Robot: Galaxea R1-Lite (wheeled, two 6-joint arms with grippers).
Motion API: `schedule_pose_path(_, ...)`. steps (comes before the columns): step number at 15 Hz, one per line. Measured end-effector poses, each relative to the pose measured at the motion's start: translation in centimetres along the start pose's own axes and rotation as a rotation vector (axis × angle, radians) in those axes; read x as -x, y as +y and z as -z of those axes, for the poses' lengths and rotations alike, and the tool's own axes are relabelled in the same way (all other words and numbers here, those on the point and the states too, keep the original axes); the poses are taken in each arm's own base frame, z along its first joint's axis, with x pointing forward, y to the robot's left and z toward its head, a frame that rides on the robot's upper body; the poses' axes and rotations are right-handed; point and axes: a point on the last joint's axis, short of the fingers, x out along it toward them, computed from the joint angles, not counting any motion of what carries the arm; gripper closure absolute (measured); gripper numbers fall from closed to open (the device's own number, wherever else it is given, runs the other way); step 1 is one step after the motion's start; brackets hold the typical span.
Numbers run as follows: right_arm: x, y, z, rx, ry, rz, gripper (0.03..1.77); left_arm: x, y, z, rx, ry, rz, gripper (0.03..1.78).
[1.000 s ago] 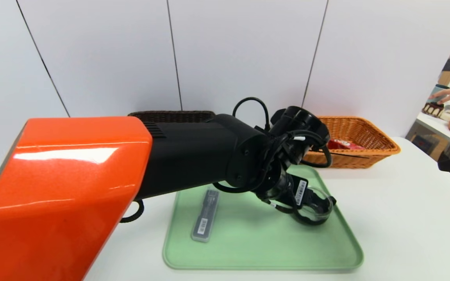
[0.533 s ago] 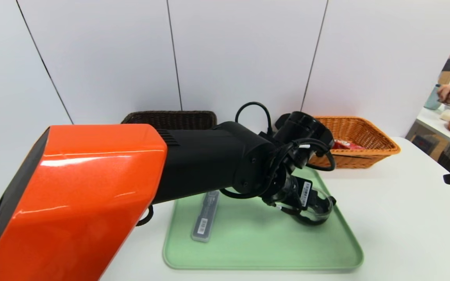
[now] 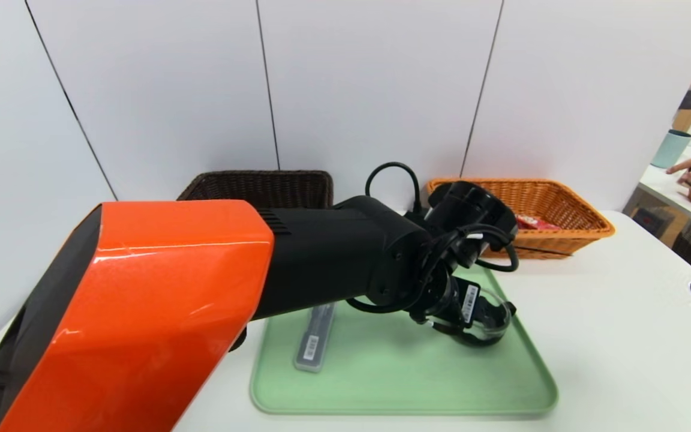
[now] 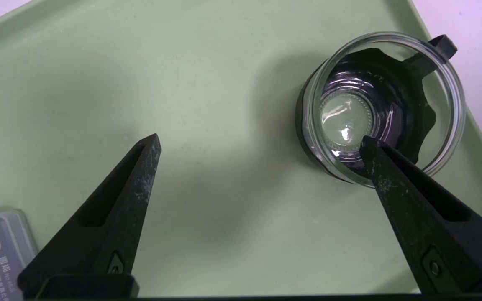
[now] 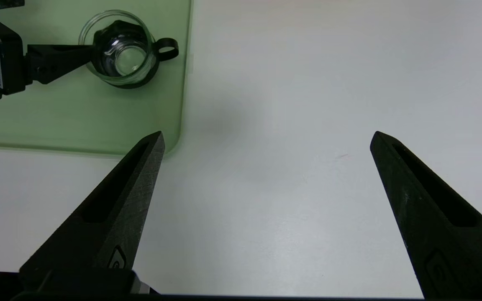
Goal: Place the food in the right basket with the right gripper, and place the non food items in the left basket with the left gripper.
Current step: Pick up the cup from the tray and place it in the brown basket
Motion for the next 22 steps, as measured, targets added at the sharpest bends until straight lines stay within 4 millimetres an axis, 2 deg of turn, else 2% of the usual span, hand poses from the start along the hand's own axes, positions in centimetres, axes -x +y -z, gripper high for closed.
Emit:
schedule_pose_path(10,0.1,0.0,0.6,0.001,0.003,-0.005,0.10,-1.7,-0.4,0.7,-0.037,-0.006,-0.033,0.12)
schedule_pose_path(22,-0.3,0.0,0.9,0.004,0.023,-0.007,0.10,-1.8,-0.2,0.9,-0.054,0.017,-0.044,0.12)
